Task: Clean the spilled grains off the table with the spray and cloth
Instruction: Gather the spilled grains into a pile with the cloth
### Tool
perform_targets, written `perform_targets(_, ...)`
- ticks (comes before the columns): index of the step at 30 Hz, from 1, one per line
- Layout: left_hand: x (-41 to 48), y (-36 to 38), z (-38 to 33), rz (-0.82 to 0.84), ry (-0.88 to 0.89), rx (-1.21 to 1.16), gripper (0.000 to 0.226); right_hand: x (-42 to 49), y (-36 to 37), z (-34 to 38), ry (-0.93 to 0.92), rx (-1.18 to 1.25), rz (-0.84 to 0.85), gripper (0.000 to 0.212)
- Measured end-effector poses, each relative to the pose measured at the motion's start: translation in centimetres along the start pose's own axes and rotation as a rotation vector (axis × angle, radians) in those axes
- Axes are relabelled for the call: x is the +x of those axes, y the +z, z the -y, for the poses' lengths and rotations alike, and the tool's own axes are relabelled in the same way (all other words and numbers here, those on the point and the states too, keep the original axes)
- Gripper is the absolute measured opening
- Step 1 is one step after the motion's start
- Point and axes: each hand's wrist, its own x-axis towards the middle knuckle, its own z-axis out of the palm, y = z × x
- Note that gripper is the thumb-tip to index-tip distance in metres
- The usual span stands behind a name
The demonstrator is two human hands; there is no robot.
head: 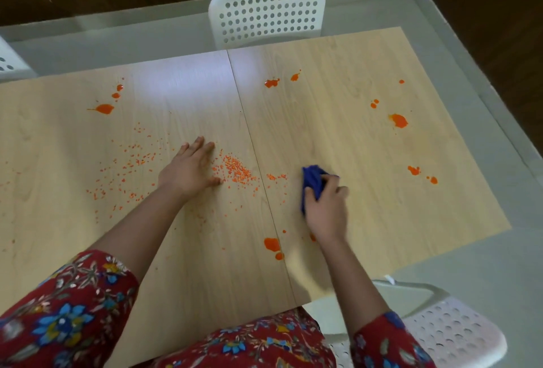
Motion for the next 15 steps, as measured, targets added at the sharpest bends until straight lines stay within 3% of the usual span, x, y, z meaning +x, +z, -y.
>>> perform_targets(3,0.1,0.0,0.1,0.005,0.007,0.004,0.094,-0.5,1.5,3.1,-0.1,0.089,0.172,0.036)
perform_targets(6,-0.2,0.2,0.0,-0.014,0.029,0.019,0.091,0.6,-0.3,2.8,-0.003,0.209,0.072,0.036)
perform_targets(8,-0.6,0.4,0.2,-0.048,0.061,0.034,0.088,1.4,-2.4,0.9,0.1,0.125,-0.012,0.038)
perform_targets(11,-1.1,0.2,0.8,-0.061,0.107,0.052,0.08,1.0,-3.7,-1.0,0.203,-0.017,0.004,0.041)
perform_targets(15,-1.5,-0.5,1.5,-0.061,0.111,0.024,0.071,-1.5,-0.9,1.1,0.147,-0.079,0.06,0.041)
